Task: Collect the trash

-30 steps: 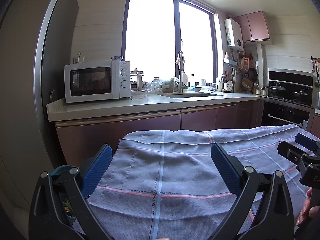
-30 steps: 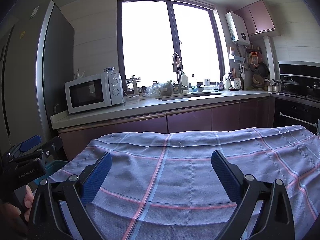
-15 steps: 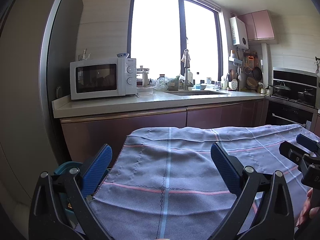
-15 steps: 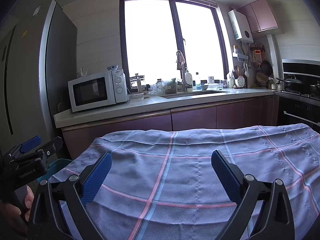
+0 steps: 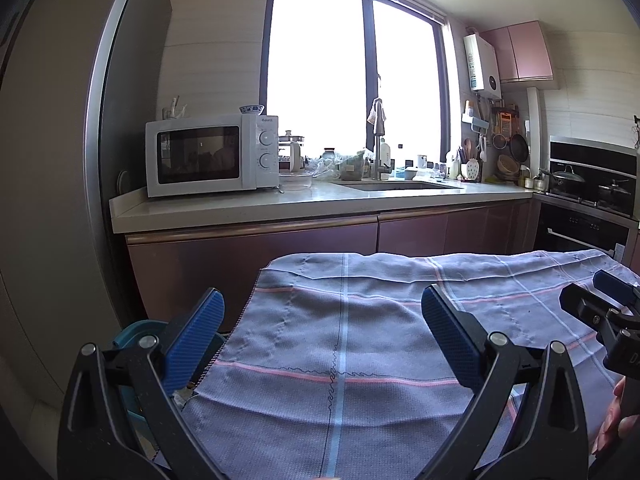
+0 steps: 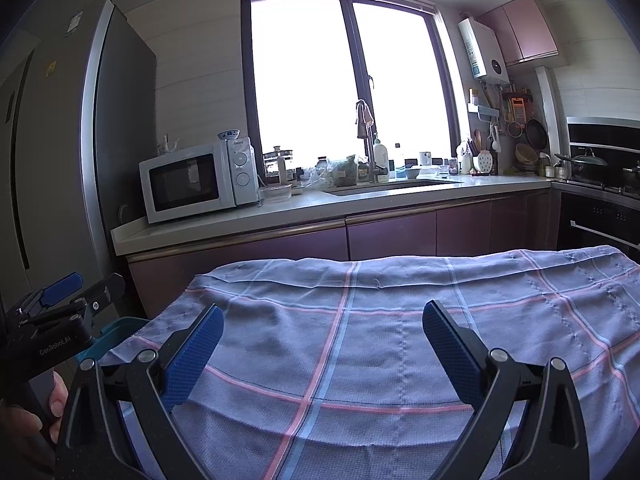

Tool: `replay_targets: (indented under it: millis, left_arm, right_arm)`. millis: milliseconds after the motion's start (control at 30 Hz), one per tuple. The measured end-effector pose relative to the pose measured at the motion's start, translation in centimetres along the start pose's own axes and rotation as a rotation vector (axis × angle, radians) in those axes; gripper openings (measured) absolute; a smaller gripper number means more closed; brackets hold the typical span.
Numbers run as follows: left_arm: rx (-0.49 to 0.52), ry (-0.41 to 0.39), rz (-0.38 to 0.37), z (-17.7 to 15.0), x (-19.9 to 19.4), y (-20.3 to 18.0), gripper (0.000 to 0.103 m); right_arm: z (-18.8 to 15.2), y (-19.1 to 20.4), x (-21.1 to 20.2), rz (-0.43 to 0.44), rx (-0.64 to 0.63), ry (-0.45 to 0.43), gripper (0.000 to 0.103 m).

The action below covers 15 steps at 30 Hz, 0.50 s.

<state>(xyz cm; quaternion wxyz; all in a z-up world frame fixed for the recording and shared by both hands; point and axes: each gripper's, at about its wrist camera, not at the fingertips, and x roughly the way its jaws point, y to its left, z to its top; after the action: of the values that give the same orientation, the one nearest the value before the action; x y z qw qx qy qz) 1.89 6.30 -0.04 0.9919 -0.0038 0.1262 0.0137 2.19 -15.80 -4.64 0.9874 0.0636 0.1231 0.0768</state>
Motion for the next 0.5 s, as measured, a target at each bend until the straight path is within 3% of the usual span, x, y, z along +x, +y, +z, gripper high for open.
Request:
replay_targets:
  millis: [500]
  left_arm:
    - [0.0,0.003,0.002,-0.06,-0.09,0.06,0.097]
  right_arm:
    - [0.08,0.11,-0.1,0.003,-0.001,-0.004,0.096]
